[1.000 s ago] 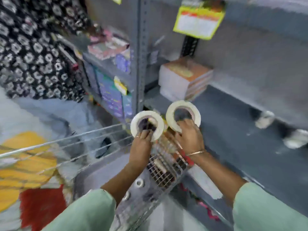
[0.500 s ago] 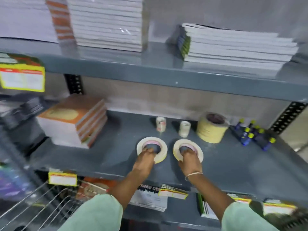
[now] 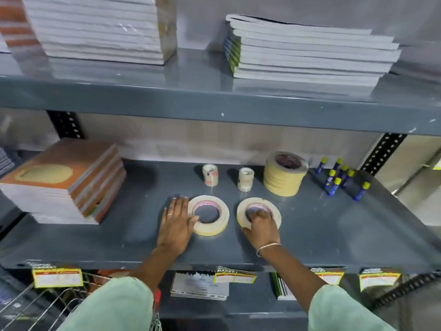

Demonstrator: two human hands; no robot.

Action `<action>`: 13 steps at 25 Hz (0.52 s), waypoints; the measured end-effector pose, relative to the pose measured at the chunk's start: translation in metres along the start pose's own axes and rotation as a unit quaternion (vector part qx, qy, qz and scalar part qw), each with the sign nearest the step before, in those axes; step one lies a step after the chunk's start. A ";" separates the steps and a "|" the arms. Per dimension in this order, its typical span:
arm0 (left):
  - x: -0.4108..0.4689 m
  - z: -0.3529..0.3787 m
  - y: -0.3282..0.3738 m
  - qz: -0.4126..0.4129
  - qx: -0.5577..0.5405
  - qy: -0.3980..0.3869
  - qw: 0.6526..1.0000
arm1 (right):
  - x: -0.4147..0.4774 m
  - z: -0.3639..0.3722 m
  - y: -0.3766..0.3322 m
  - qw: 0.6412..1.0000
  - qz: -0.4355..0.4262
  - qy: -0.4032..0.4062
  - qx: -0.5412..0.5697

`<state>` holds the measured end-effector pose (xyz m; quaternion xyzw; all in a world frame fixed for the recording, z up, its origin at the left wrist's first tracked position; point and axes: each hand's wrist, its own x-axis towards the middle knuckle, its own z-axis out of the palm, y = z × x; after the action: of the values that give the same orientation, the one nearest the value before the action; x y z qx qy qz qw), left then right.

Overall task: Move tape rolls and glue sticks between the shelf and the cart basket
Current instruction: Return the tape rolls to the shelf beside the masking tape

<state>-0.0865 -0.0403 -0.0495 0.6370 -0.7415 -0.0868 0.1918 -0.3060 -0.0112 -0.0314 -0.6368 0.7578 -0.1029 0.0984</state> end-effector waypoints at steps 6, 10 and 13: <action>0.002 0.005 -0.037 -0.052 0.023 -0.048 0.997 | 0.000 -0.009 -0.026 0.996 -0.041 0.065 0.055; 0.003 0.004 -0.034 -0.048 0.041 -0.050 0.997 | -0.002 -0.013 -0.070 0.986 -0.157 0.004 0.046; 0.001 0.003 -0.035 -0.045 0.038 -0.052 0.997 | -0.002 -0.005 -0.089 0.979 -0.198 -0.046 0.005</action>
<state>-0.0563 -0.0478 -0.0652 0.6713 -0.7238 -0.1000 0.1246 -0.2228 -0.0235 -0.0018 -0.7777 0.6109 -0.0951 0.1139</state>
